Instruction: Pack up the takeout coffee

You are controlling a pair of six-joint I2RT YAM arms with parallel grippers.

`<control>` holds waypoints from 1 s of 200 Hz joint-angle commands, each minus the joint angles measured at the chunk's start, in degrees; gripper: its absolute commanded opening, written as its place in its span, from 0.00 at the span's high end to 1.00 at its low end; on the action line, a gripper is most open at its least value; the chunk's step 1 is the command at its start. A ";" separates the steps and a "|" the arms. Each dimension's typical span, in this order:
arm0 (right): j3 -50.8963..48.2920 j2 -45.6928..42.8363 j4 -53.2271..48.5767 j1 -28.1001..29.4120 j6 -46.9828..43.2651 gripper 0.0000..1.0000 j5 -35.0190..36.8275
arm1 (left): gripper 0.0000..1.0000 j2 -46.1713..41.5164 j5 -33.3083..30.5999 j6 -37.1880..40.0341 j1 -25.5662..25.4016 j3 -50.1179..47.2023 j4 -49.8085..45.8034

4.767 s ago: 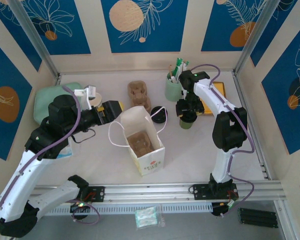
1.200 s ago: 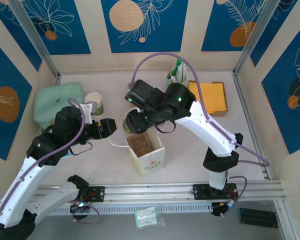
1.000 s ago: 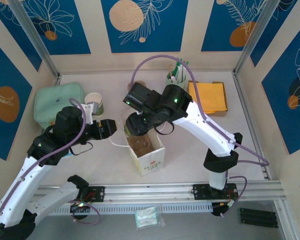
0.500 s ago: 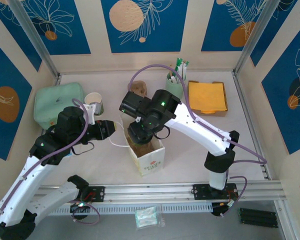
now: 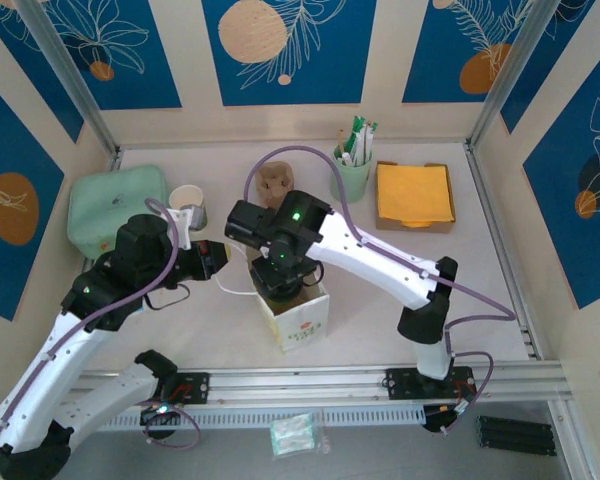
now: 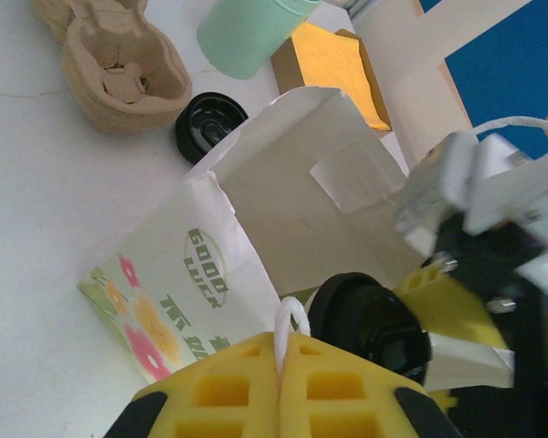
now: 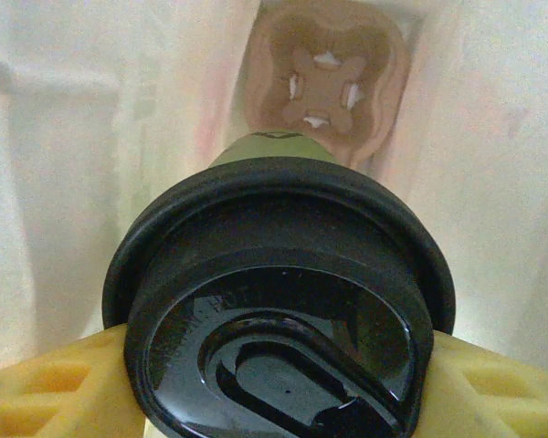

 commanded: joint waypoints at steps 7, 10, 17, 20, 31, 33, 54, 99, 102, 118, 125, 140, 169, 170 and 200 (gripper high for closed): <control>-3.54 -0.13 -5.18 -0.99 -0.21 0.39 -1.57 | 0.99 -1.32 0.61 -0.09 -0.31 -0.59 0.62; -4.17 -0.21 -4.87 -1.26 -0.37 0.39 -1.65 | 1.00 -1.36 0.53 -0.09 -0.27 -0.66 0.63; -5.34 -0.56 -3.92 -1.92 -0.67 0.39 -1.98 | 1.00 -1.53 0.35 -0.25 -0.26 -0.81 0.63; -5.85 -0.72 -3.63 -2.18 -0.82 0.39 -2.12 | 1.00 -1.59 0.30 -0.24 -0.32 -0.78 0.59; -7.13 -1.03 -2.53 -3.61 -1.42 0.39 -2.28 | 1.00 -1.84 -0.03 -0.39 -0.28 -0.94 0.57; -7.35 -1.05 -2.46 -3.78 -1.52 0.39 -2.28 | 1.00 -1.92 -0.08 -0.50 -0.26 -1.07 0.58; -7.87 -0.90 -1.67 -6.30 -2.97 0.40 -1.51 | 1.00 -2.45 -0.54 -1.05 -0.28 -1.50 0.80; -4.87 0.99 -1.91 -10.49 -5.41 0.41 1.89 | 1.00 -3.57 -0.05 -2.90 -0.28 -2.67 2.54; -4.50 1.11 -1.92 -10.64 -5.56 0.41 1.93 | 1.00 -3.70 0.07 -2.99 -0.25 -2.74 2.74; -2.55 1.83 -2.25 -11.13 -5.89 0.41 2.03 | 1.00 -4.18 0.32 -3.82 -0.33 -3.39 3.72; -1.75 2.22 -2.47 -11.00 -5.97 0.41 1.85 | 1.00 -4.23 0.48 -4.11 -0.33 -3.65 4.16; 0.28 2.84 -3.27 -10.00 -5.79 0.41 1.62 | 1.00 -4.45 0.78 -4.53 -0.30 -4.08 4.81; 5.18 4.72 -6.22 -6.94 -4.77 0.41 2.13 | 1.00 -4.31 0.92 -4.58 -0.32 -4.22 5.53; 5.36 4.78 -6.35 -6.78 -4.67 0.41 2.12 | 1.00 -4.31 0.90 -4.58 -0.33 -4.25 5.53; 9.06 6.01 -8.82 -4.51 -2.82 0.41 2.30 | 1.00 -4.06 0.94 -4.67 -0.31 -4.42 6.33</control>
